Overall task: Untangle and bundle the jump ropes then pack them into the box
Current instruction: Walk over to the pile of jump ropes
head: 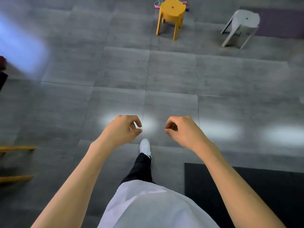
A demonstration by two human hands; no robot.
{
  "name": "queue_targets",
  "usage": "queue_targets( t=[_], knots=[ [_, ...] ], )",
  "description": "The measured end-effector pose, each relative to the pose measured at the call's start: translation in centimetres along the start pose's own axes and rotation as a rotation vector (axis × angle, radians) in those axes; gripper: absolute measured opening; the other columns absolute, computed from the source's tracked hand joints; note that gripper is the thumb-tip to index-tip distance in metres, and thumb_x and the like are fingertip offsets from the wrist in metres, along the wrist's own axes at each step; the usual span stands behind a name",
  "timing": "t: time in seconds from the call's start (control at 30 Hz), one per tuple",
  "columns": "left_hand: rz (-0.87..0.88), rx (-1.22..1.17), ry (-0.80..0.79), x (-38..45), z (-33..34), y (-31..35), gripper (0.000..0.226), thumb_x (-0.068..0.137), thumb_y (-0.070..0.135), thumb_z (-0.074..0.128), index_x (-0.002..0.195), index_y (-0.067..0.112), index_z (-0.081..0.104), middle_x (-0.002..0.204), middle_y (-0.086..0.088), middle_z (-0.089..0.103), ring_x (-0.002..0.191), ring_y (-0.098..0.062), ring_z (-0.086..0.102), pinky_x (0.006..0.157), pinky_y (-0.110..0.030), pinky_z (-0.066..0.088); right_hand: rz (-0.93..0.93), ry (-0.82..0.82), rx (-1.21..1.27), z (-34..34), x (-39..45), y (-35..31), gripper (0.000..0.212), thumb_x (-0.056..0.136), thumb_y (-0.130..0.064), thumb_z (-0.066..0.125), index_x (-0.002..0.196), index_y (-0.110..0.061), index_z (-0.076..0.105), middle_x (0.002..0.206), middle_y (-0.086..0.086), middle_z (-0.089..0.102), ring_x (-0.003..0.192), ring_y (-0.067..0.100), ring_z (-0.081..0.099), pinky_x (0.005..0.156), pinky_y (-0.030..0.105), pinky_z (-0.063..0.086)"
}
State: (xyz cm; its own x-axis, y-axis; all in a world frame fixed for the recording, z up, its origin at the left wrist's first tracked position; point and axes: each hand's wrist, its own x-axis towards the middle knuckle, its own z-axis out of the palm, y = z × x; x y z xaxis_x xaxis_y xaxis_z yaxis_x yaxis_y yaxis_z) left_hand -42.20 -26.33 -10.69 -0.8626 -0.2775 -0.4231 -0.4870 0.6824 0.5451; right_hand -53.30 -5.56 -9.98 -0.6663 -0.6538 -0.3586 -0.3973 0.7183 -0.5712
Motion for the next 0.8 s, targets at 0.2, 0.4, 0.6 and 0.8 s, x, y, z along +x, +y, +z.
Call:
queue_targets(
  t=[0.2,0.4,0.6,0.8],
  knots=[
    [0.039,-0.017,0.000,13.1,-7.9,0.4,0.004,0.086,0.032,0.067,0.088,0.033,0.063,0.073,0.018,0.063,0.074,-0.001,0.057,0.073,-0.033,0.053,0.018,0.030,0.010,-6.4,13.2,-1.8,0.003,0.086,-0.022,0.066,0.088,-0.023,0.065,0.083,-0.010,0.066,0.081,0.012,0.062,0.078,0.039,0.054],
    [0.041,-0.057,-0.040,25.5,-14.0,1.8,0.006,0.085,0.032,0.067,0.085,0.035,0.062,0.078,0.015,0.064,0.076,-0.005,0.060,0.072,-0.034,0.054,0.049,0.025,0.051,-11.2,25.5,-1.7,0.004,0.086,-0.021,0.067,0.086,-0.024,0.063,0.082,-0.012,0.065,0.080,0.010,0.062,0.078,0.038,0.054],
    [0.015,-0.061,-0.028,40.3,-20.3,3.3,0.007,0.086,0.031,0.067,0.084,0.035,0.062,0.078,0.013,0.064,0.077,-0.008,0.060,0.070,-0.029,0.051,0.064,-0.021,0.046,-17.7,40.7,0.1,0.007,0.085,-0.022,0.067,0.082,-0.024,0.061,0.077,-0.013,0.063,0.077,0.010,0.062,0.076,0.039,0.054],
    [-0.029,-0.073,-0.029,52.9,-27.7,5.6,0.008,0.086,0.032,0.067,0.082,0.035,0.061,0.076,0.013,0.064,0.075,-0.008,0.061,0.070,-0.032,0.054,0.031,-0.052,0.029,-26.1,55.2,-0.8,0.006,0.086,-0.022,0.066,0.082,-0.021,0.062,0.077,-0.011,0.063,0.078,0.014,0.062,0.075,0.040,0.054]
  ],
)
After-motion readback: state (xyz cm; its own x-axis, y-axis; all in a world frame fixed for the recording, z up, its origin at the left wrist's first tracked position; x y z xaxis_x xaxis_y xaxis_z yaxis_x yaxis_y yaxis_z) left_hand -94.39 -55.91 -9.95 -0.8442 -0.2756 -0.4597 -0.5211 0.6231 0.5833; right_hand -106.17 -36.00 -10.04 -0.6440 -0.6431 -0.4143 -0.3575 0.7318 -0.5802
